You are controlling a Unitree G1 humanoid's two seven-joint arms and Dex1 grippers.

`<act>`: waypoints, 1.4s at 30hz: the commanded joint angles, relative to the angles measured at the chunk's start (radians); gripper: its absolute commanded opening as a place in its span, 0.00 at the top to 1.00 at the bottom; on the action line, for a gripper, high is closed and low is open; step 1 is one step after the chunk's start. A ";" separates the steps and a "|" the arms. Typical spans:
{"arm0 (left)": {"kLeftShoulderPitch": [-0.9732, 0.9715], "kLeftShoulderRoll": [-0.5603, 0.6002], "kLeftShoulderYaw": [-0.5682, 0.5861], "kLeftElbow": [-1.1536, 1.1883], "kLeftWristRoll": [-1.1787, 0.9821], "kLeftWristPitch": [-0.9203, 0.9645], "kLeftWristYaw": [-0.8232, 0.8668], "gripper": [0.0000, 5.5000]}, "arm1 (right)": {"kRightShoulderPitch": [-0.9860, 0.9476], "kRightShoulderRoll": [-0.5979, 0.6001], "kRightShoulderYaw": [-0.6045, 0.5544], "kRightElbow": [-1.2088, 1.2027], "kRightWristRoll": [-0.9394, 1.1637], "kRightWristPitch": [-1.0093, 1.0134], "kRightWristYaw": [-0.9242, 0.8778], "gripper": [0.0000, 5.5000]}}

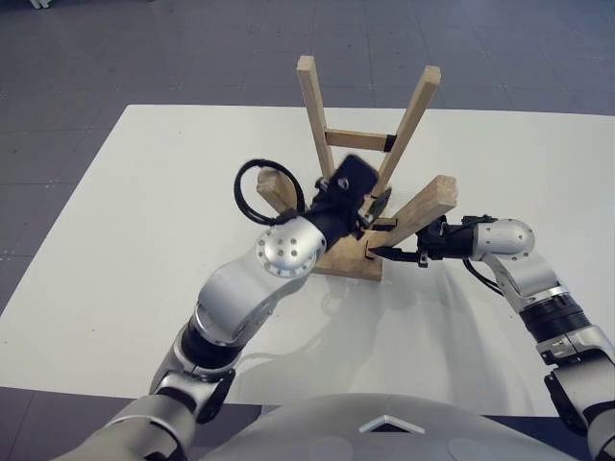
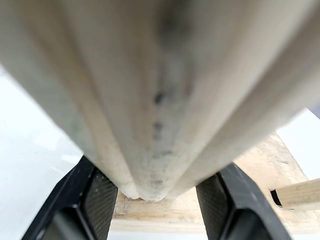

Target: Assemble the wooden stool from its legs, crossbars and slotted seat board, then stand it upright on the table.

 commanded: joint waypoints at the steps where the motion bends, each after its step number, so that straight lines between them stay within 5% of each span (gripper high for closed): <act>1: -0.297 -0.138 0.256 -0.073 -0.025 -0.006 0.090 0.49 | 0.080 -0.051 0.068 0.085 -0.214 0.047 -0.038 0.63; 4: -0.305 -0.109 0.250 -0.076 -0.022 0.062 0.064 0.49 | 0.084 -0.056 0.067 0.080 -0.213 0.047 -0.036 0.63; 8: 0.261 0.163 -0.138 0.216 -0.089 0.199 -0.198 0.49 | 0.078 -0.054 0.064 0.092 -0.212 0.049 -0.041 0.63; 10: 0.288 0.287 -0.273 0.323 -0.052 0.147 -0.317 0.49 | 0.054 -0.043 0.070 0.114 -0.218 0.043 -0.039 0.63; 15: 0.283 0.311 -0.307 0.329 -0.004 0.061 -0.360 0.49 | 0.045 -0.052 0.072 0.122 -0.215 0.036 -0.038 0.63; 22: 0.164 0.065 -0.061 0.220 -0.062 0.105 -0.229 0.49 | 0.032 -0.042 0.089 0.131 -0.228 0.041 -0.034 0.63; 25: 0.026 -0.062 0.138 0.195 -0.099 0.142 -0.170 0.49 | -0.003 -0.046 0.134 0.155 -0.260 0.062 0.010 0.63; 28: -0.273 -0.135 0.464 0.231 -0.211 0.155 -0.081 0.49 | -0.053 -0.079 0.187 0.188 -0.297 0.096 0.085 0.63; 34: -0.597 0.075 0.765 0.340 -0.270 0.171 -0.011 0.49 | -0.136 -0.144 0.289 0.262 -0.381 0.125 0.192 0.63; 39: -0.418 0.287 0.847 0.377 -0.204 0.209 -0.059 0.49 | -0.109 -0.116 0.255 0.300 -0.314 0.078 0.152 0.63; 42: -0.203 0.349 0.787 0.387 -0.185 0.206 -0.141 0.49 | -0.068 -0.110 0.237 0.311 -0.291 0.038 0.122 0.63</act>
